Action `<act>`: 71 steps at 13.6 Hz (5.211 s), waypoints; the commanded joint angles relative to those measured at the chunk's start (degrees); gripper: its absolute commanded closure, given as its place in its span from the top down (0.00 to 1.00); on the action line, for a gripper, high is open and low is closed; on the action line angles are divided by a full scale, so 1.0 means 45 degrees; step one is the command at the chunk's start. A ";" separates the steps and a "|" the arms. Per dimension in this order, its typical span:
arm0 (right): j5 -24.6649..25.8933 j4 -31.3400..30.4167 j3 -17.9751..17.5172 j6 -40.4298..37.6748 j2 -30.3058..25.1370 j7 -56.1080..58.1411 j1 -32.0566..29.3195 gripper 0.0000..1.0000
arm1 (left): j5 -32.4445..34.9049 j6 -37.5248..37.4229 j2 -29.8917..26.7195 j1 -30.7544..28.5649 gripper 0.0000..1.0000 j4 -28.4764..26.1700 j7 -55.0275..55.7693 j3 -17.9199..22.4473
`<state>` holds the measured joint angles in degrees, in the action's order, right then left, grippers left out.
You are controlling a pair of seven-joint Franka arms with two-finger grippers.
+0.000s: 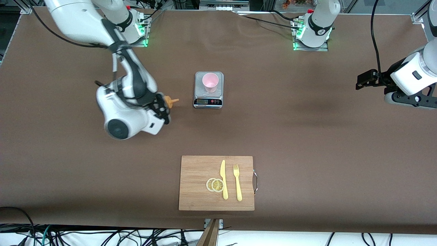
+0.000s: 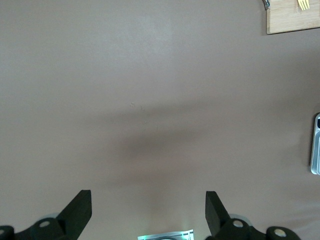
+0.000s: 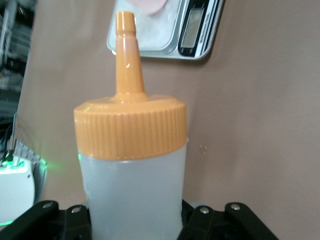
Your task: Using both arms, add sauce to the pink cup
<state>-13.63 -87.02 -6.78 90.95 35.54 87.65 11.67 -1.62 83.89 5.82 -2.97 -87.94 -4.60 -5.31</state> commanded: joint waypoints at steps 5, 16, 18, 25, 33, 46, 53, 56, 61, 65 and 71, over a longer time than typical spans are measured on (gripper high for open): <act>-0.5495 -0.0700 0.1015 -0.1436 0.0653 0.5961 -0.3527 0.00 | 0.0185 -0.0225 0.0211 0.0016 1.00 0.0441 -0.0247 -0.0012; -0.8709 -0.1501 0.2092 -0.3746 0.3333 1.2533 -0.5621 0.15 | 0.0204 -0.0225 0.0289 0.0094 1.00 0.0636 -0.0227 -0.0031; -0.8496 -0.1482 0.2151 -0.3824 0.3391 1.2495 -0.5621 1.00 | 0.0204 -0.0225 0.0289 0.0094 1.00 0.0636 -0.0227 -0.0031; -0.6076 -0.1150 0.3144 -0.3824 0.3235 1.2319 -0.5621 1.00 | 0.0204 -0.0225 0.0308 0.0094 1.00 0.0636 -0.0227 -0.0031; -0.3711 0.0549 0.3596 -0.3689 0.2067 0.8696 -0.5057 1.00 | 0.0204 -0.0225 0.0308 0.0035 1.00 0.0656 -0.0227 -0.0031; 0.2732 -0.0095 0.1860 -0.1052 -0.3013 -0.5814 -0.2418 1.00 | 0.0224 -0.0225 0.0465 0.0113 1.00 0.0910 -0.0208 -0.0051; 0.4415 -0.0466 0.0941 -0.0602 -0.4263 -1.3509 -0.2183 1.00 | 0.0224 -0.0225 0.0465 0.0055 1.00 0.0910 -0.0208 -0.0031; 0.4396 -0.0739 0.0745 -0.0582 -0.4868 -1.6658 -0.2183 1.00 | 0.0224 -0.0225 0.0484 0.0074 1.00 0.0910 -0.0208 -0.0031; 0.4241 -0.0856 0.0764 -0.0173 -0.5747 -1.8715 -0.2281 1.00 | 0.0224 -0.0225 0.0484 0.0055 1.00 0.0910 -0.0208 -0.0031; 0.4181 -0.1188 0.0764 -0.0153 -0.6665 -2.0529 -0.2729 1.00 | 0.0224 -0.0225 0.0484 0.0093 1.00 0.0910 -0.0189 -0.0031; 0.2873 -0.1286 0.1584 0.0314 -0.7429 -2.0220 -0.2828 1.00 | 0.0224 -0.0225 0.0484 0.0074 1.00 0.0910 -0.0188 -0.0031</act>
<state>0.63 -90.33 -0.02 90.14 4.38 -3.38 -0.71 -1.62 83.89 7.24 -2.74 -85.58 -4.68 -5.42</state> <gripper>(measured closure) 0.000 0.000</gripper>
